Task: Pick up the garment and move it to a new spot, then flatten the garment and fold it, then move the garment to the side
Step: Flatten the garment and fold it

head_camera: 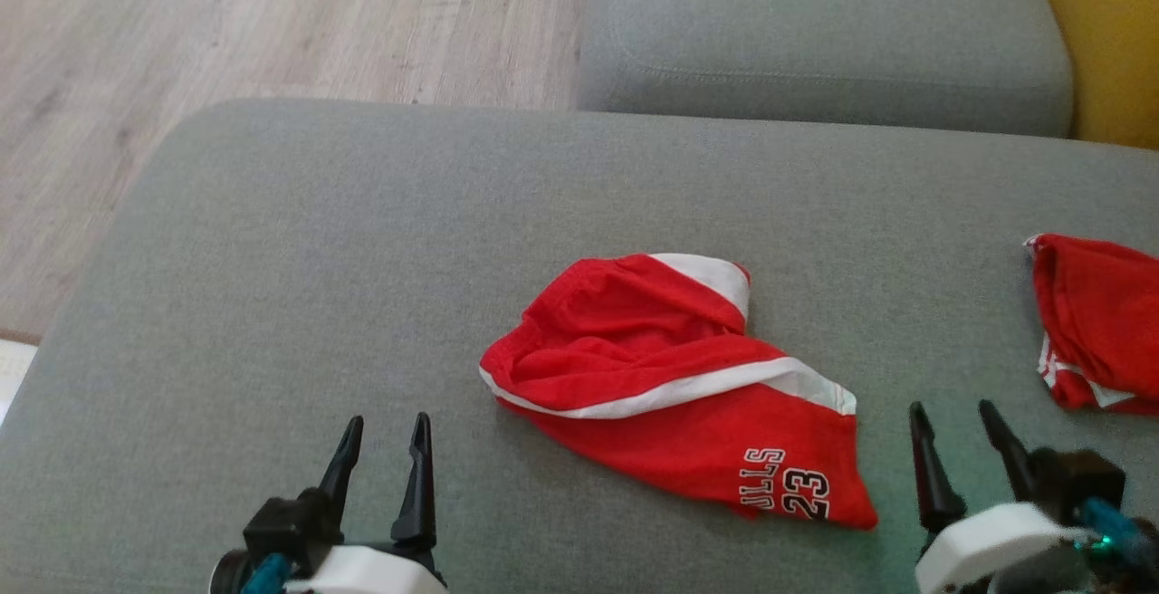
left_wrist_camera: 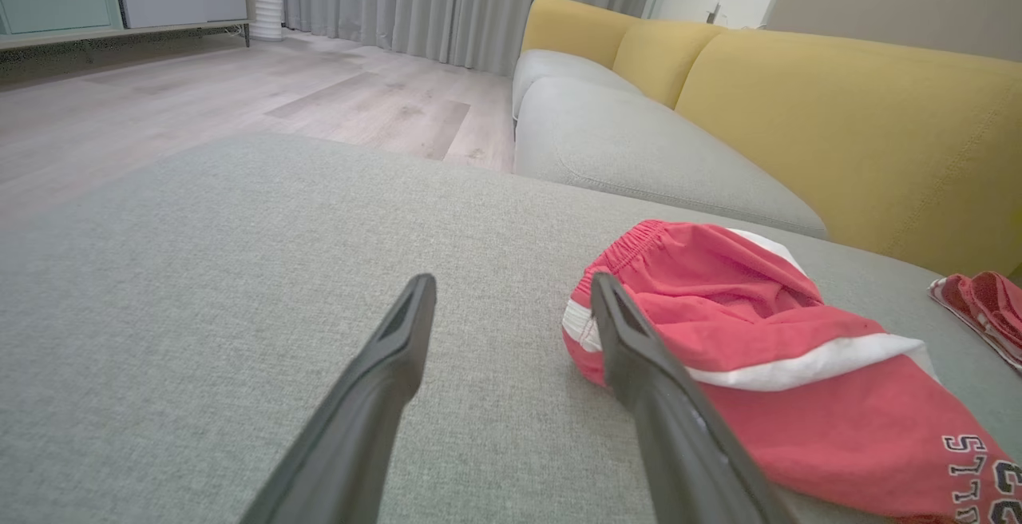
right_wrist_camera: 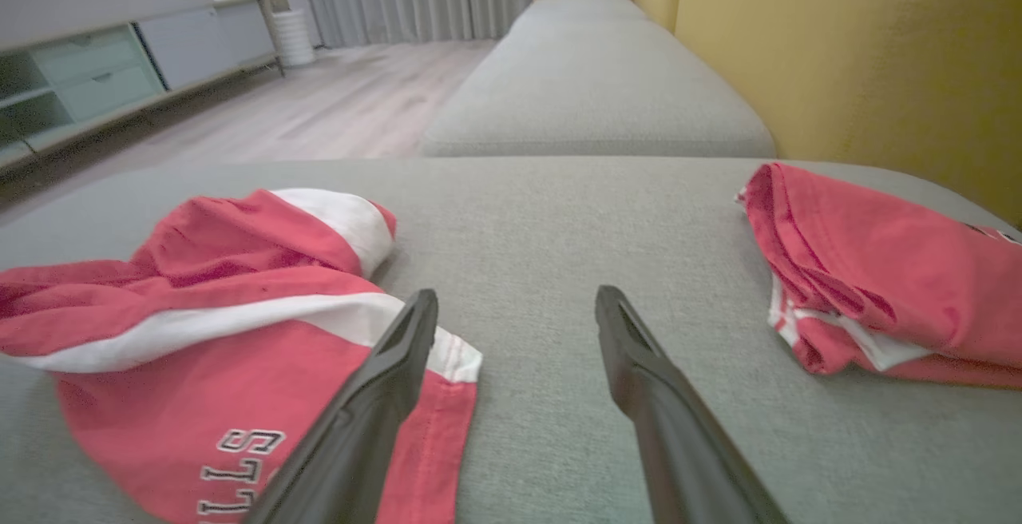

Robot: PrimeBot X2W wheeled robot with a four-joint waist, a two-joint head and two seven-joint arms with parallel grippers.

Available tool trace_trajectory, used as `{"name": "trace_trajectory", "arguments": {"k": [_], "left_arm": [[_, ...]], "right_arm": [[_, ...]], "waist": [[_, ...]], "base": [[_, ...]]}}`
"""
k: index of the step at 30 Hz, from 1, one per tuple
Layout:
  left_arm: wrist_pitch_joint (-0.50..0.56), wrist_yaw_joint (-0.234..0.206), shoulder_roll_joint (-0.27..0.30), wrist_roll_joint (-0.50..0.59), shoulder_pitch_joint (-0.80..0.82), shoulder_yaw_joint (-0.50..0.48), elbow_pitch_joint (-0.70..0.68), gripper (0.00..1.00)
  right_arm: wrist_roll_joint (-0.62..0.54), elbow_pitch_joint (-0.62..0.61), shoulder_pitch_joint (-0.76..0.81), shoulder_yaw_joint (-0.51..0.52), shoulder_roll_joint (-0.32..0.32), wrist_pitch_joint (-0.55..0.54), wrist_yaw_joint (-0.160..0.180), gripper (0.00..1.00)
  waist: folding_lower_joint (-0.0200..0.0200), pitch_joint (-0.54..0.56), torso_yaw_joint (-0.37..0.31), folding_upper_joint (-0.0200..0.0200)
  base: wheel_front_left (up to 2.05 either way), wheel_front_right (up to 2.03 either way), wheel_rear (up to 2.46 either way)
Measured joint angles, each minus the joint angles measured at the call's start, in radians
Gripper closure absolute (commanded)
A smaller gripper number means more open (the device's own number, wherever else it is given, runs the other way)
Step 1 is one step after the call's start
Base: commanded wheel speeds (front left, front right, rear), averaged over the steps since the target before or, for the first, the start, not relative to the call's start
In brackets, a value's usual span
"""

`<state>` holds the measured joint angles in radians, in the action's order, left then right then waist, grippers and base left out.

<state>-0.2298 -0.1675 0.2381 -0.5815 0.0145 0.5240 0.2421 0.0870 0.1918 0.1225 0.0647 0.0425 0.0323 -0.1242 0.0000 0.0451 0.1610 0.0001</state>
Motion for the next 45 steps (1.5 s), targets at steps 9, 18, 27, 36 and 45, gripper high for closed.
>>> {"name": "trace_trajectory", "arguments": {"k": [9,18,27,36,45], "left_arm": [[0.000,0.000,-0.007,0.000,0.007,0.007,0.003,0.00],[-0.006,0.001,-0.022,0.000,0.040,0.006,0.014,0.00],[-0.011,0.002,-0.026,0.000,0.044,-0.005,0.020,0.00],[-0.014,0.011,-0.027,0.000,0.049,-0.004,0.031,0.00],[0.053,0.105,-0.031,0.002,0.151,0.067,0.091,0.00]], "right_arm": [[-0.106,0.103,-0.162,0.040,0.000,-0.140,0.000,0.00],[-0.159,0.281,-0.240,-0.012,0.005,-0.209,0.000,0.00],[-0.148,0.383,-0.318,-0.088,0.035,-0.216,0.000,0.57],[-0.129,0.411,-0.339,-0.099,0.038,-0.186,0.000,1.00],[-0.130,0.385,-0.338,-0.034,0.049,-0.137,0.000,1.00]], "waist": [[0.0000,-0.042,0.035,0.0000],[0.0002,-0.094,0.081,0.0000],[0.0000,-0.111,0.085,0.0000],[0.0000,-0.109,0.067,0.0000],[0.0000,-0.112,0.041,0.0000]], "base": [[0.00,0.00,0.00],[0.00,0.00,0.00],[0.00,0.00,0.00],[0.00,0.00,0.00],[0.00,0.00,0.00]]}}
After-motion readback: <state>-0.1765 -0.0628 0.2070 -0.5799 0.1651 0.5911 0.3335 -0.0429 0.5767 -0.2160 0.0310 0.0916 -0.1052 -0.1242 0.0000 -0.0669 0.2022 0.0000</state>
